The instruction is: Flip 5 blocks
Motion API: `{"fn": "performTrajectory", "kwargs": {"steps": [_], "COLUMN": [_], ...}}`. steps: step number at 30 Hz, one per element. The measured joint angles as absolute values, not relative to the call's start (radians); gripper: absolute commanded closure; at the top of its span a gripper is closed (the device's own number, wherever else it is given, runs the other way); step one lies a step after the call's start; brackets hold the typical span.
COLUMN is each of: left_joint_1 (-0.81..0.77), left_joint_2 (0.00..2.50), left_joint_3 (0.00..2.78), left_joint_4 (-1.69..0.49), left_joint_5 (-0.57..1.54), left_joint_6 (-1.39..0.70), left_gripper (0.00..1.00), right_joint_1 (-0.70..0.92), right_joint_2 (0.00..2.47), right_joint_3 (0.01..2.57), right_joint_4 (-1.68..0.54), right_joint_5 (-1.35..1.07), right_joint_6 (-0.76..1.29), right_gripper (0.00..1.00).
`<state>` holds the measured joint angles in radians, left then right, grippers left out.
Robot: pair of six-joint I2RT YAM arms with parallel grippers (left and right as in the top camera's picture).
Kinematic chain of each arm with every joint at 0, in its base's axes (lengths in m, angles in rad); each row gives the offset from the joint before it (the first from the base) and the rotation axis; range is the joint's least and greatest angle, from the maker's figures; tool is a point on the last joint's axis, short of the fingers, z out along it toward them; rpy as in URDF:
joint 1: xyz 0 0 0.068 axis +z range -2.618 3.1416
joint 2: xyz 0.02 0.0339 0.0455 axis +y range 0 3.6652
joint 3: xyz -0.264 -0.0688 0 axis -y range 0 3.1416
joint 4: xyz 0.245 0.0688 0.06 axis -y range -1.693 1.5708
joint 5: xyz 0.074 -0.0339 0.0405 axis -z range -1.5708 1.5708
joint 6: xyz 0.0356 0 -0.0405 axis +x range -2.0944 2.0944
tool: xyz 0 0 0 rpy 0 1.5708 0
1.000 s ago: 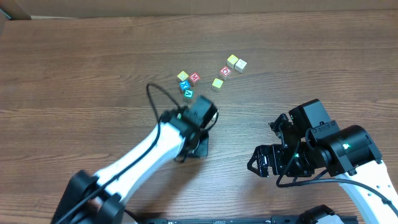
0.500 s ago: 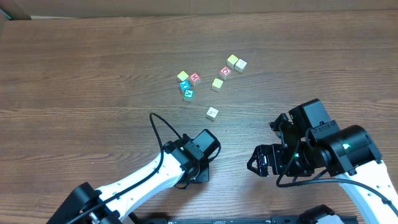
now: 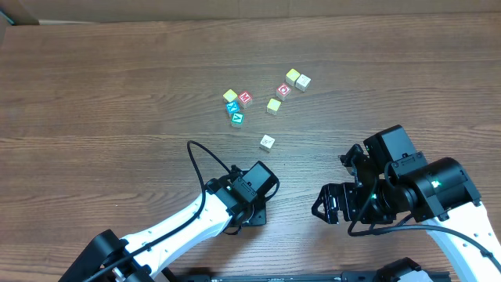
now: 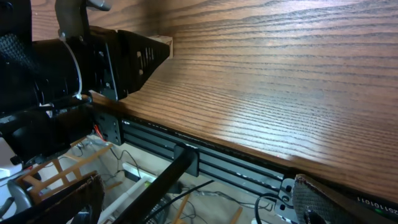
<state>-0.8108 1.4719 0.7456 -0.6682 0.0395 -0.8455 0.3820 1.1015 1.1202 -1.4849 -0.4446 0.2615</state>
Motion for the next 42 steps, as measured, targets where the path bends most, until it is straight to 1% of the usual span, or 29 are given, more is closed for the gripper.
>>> {"fn": "performTrajectory", "kwargs": {"steps": [4, 7, 9, 10, 12, 14, 15, 18, 23, 25, 29, 34, 42], "left_joint_1": [-0.804, -0.791, -0.785, -0.785, -0.779, -0.769, -0.758, -0.701, -0.585, -0.532, -0.464, -0.450, -0.469], "left_joint_2": [1.472, 1.472, 1.472, 1.472, 1.469, 1.466, 1.463, 1.455, 1.452, 1.461, 1.512, 1.662, 1.940], "left_joint_3": [0.746, 0.763, 0.809, 0.838, 0.931, 0.986, 1.018, 1.101, 1.127, 1.128, 1.129, 1.154, 1.352], "left_joint_4": [-0.669, -0.715, -0.785, -0.818, -0.886, -0.929, -0.953, -0.974, -0.916, -0.857, -0.785, -0.732, -0.796], "left_joint_5": [0.033, 0.020, -0.007, -0.022, -0.066, -0.081, -0.089, -0.102, -0.088, -0.046, 0.014, 0.079, 0.111], "left_joint_6": [-0.834, -0.812, -0.803, -0.801, -0.787, -0.781, -0.775, -0.736, -0.615, -0.526, -0.381, -0.253, -0.146], "left_gripper": [0.55, 0.55, 0.50, 0.44, 0.39, 0.36, 0.31, 0.26, 0.29, 0.30, 0.36, 0.38, 0.37], "right_joint_1": [0.382, 0.382, 0.382, 0.382, 0.382, 0.382, 0.382, 0.382, 0.379, 0.368, 0.322, 0.302, 0.302], "right_joint_2": [1.102, 1.102, 1.102, 1.102, 1.104, 1.111, 1.121, 1.180, 1.319, 1.337, 1.340, 1.339, 1.280], "right_joint_3": [1.120, 1.120, 1.120, 1.120, 1.120, 1.120, 1.120, 1.120, 1.120, 1.119, 1.122, 1.129, 1.130], "right_joint_4": [-1.482, -1.464, -1.436, -1.417, -1.370, -1.349, -1.343, -1.322, -1.298, -1.285, -1.300, -1.346, -1.400], "right_joint_5": [-0.445, -0.445, -0.445, -0.444, -0.434, -0.422, -0.416, -0.391, -0.246, -0.213, -0.174, -0.174, -0.176], "right_joint_6": [0.262, 0.261, 0.262, 0.262, 0.262, 0.262, 0.263, 0.279, 0.424, 0.463, 0.510, 0.501, 0.492], "right_gripper": [0.02, 0.00, 0.00, 0.00, 0.00, 0.00, 0.00, 0.00, 0.00, 0.00, 0.00, 0.00, 0.00]}}
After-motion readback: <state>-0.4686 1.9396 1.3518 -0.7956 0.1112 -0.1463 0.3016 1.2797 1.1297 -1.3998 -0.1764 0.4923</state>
